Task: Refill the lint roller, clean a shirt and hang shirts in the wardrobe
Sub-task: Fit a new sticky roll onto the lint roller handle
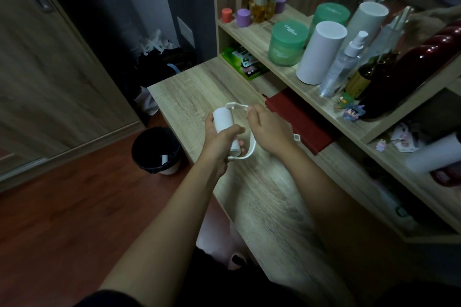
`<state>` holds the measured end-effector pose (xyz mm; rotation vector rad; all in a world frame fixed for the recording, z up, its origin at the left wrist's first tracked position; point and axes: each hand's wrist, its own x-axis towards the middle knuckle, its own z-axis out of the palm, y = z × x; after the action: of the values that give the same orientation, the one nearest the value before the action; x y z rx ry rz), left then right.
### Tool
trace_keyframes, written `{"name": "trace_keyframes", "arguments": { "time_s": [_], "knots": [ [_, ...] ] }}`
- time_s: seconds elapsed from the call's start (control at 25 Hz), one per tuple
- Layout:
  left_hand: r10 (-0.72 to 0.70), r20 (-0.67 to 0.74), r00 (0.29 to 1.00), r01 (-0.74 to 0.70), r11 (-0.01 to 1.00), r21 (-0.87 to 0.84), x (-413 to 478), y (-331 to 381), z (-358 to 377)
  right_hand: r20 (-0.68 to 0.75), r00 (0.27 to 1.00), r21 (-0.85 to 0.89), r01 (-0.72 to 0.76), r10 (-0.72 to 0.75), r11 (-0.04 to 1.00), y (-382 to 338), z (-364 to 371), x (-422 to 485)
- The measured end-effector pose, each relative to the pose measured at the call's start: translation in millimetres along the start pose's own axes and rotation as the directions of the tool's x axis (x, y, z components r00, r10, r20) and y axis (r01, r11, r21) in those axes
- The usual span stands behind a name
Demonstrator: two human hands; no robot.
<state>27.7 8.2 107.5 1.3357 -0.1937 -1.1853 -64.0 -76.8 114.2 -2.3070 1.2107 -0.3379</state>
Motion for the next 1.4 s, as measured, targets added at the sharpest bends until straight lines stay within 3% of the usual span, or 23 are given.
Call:
{"name": "trace_keyframes", "arguments": {
  "time_s": [0.32,0.48,0.6,0.68,0.76,0.88,1.04,1.4],
  "knots": [
    [0.115,0.022,0.993,-0.116,0.956,0.27,-4.0,6.1,-7.5,-0.046,0.998,-0.002,-0.047,0.047,0.999,-15.7,1.4,-7.4],
    [0.247,0.045,0.968,-0.241,0.864,0.442,-10.2,6.1,-14.7,-0.023,0.995,0.025,-0.093,0.093,0.995,-22.1,6.5,-10.9],
    [0.255,0.023,0.967,-0.231,0.831,0.506,-11.2,5.1,-20.5,-0.012,0.999,0.041,-0.047,0.047,0.998,-24.8,9.9,-16.7],
    [0.245,0.009,0.969,-0.209,0.81,0.548,-10.0,8.5,-22.2,-0.008,1.0,0.155,-0.023,0.025,0.988,-21.4,6.8,-18.0],
    [0.32,0.013,0.947,-0.252,0.72,0.647,-8.2,14.1,-26.7,0.084,0.996,0.311,-0.018,-0.008,0.95,-12.1,3.2,-21.6],
    [0.496,0.093,0.863,-0.378,0.514,0.77,-6.2,22.8,-35.7,0.211,0.974,0.399,-0.006,-0.086,0.917,2.9,11.6,-33.8],
    [0.614,0.195,0.765,-0.401,0.217,0.89,-4.2,22.9,-33.4,0.079,0.99,0.483,0.067,-0.119,0.873,5.3,27.3,-43.3],
    [0.579,0.406,0.707,-0.457,-0.063,0.887,-6.7,29.9,-24.1,0.03,0.997,0.575,0.038,-0.067,0.817,11.8,34.8,-55.8]
  ]
}}
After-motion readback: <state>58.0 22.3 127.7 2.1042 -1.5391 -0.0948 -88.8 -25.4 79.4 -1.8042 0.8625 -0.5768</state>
